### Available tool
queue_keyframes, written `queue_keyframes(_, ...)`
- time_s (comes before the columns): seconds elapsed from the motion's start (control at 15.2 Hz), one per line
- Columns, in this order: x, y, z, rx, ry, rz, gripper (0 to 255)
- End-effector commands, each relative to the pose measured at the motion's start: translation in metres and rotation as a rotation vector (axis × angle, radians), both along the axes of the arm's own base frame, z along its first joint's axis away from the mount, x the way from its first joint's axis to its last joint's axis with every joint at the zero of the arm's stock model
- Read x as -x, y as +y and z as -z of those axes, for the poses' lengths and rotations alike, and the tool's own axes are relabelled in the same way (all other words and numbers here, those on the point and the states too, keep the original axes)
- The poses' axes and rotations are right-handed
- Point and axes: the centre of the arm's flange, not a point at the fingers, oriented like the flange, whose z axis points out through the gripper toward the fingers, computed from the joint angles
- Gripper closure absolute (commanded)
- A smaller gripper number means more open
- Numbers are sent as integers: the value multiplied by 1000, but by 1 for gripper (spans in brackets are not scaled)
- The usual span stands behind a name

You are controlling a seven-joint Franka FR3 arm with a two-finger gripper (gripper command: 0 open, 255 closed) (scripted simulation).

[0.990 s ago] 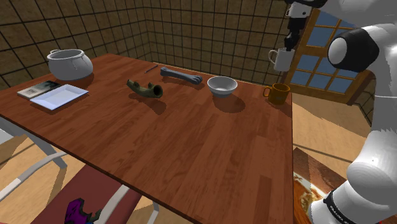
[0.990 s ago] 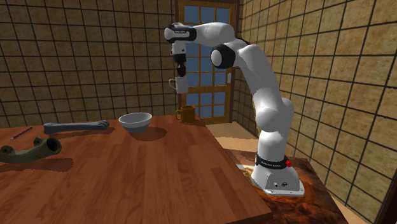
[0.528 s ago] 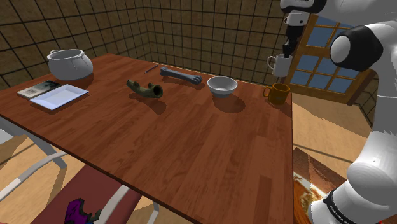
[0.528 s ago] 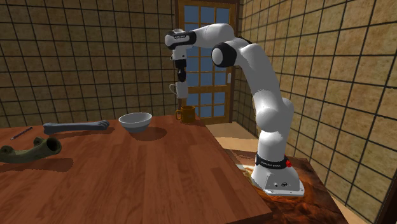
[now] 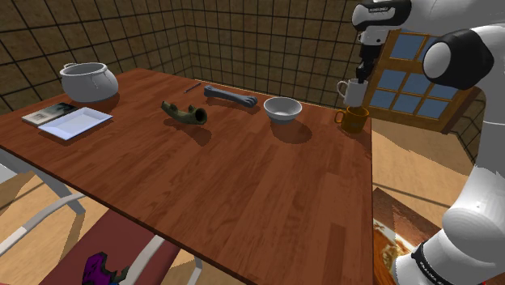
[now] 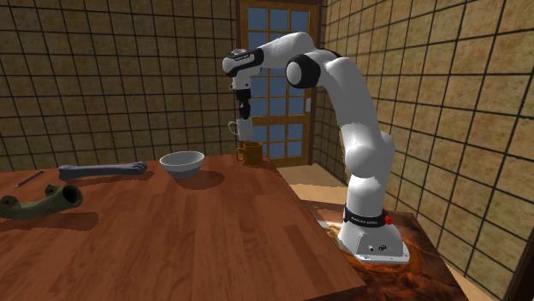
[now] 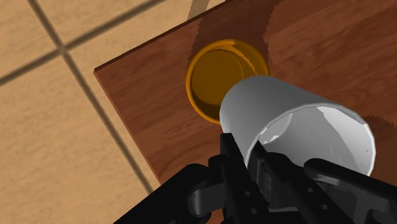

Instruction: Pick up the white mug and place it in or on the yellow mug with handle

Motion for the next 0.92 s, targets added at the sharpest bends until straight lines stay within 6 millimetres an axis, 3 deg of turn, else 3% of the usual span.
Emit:
queue_keyframes(0.0, 0, -1, 10, 0, 0, 0, 255)
queue_keyframes(0.2, 0, -1, 28, 0, 0, 0, 255)
queue_keyframes(0.73, 0, -1, 28, 0, 0, 0, 255)
queue_keyframes(0.79, 0, -1, 28, 0, 0, 0, 0)
queue_keyframes(0.86, 0, -1, 28, 0, 0, 0, 0)
